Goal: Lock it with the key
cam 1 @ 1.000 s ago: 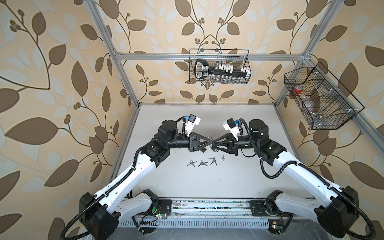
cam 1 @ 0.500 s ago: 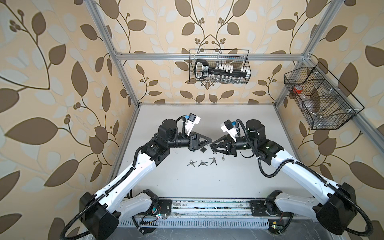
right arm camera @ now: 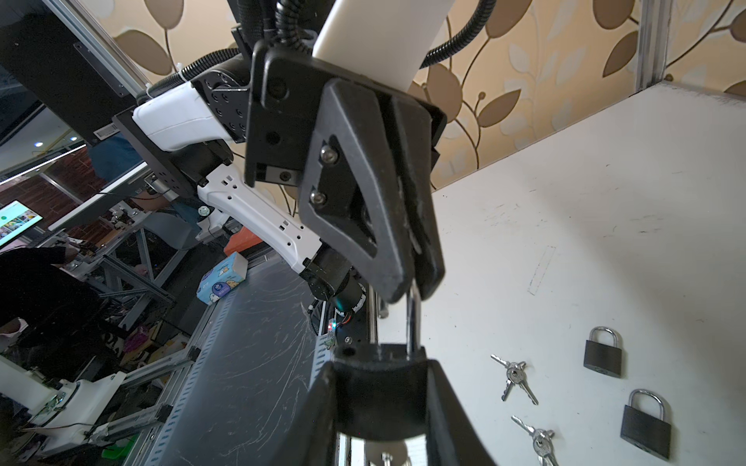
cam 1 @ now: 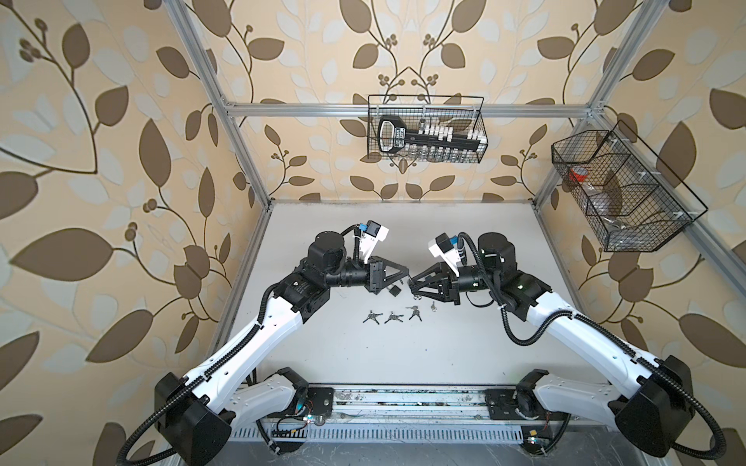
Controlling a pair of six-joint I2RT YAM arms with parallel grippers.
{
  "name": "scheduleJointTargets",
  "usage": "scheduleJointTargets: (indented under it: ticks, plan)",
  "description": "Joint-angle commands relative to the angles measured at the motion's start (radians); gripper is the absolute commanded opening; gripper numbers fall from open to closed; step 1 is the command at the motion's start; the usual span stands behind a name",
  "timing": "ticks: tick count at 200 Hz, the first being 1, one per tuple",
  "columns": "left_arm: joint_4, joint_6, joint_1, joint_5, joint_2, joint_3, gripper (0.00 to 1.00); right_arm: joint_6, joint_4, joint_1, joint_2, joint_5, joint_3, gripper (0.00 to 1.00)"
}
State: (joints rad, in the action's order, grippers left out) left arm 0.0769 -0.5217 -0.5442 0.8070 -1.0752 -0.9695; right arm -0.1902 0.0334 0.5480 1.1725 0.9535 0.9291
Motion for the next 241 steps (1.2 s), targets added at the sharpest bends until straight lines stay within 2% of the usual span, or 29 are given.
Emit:
scheduleJointTargets:
  ticks: [1, 26, 55, 74, 92, 111, 145, 180, 198, 241]
  plan:
    - [-0.012, 0.017, -0.011, 0.019, 0.02, -0.035, 0.01, 0.015, -0.017, 0.003, -0.023, -0.014, 0.009, 0.0]
    - [-0.002, 0.019, -0.011, 0.003, 0.027, -0.036, 0.0, 0.017, -0.026, 0.004, -0.032, -0.014, 0.008, 0.06]
    - [-0.004, 0.005, -0.011, -0.026, 0.043, -0.041, 0.0, 0.047, -0.04, 0.003, -0.077, -0.1, -0.015, 0.46]
    - [-0.002, -0.008, -0.01, -0.084, 0.07, -0.04, 0.0, 0.041, -0.103, 0.004, -0.135, -0.213, -0.07, 0.59]
    - [-0.032, -0.031, -0.01, -0.115, 0.097, -0.019, 0.0, -0.027, -0.238, 0.004, -0.192, -0.3, -0.158, 0.65]
    - [-0.072, -0.063, -0.01, -0.108, 0.114, -0.009, 0.0, -0.097, -0.324, 0.004, -0.214, -0.352, -0.214, 0.66]
    - [-0.177, -0.171, -0.01, -0.129, 0.142, 0.042, 0.0, -0.147, -0.409, 0.012, -0.21, -0.308, -0.236, 0.58]
    - [-0.296, -0.3, -0.01, -0.182, 0.171, 0.116, 0.0, -0.072, -0.427, 0.096, -0.229, -0.435, -0.239, 0.6]
    - [-0.343, -0.327, -0.011, -0.19, 0.173, 0.144, 0.0, -0.045, -0.452, 0.116, -0.219, -0.465, -0.241, 0.61]
    - [-0.361, -0.365, -0.015, -0.195, 0.169, 0.162, 0.0, 0.053, -0.356, 0.163, -0.16, -0.521, -0.18, 0.51]
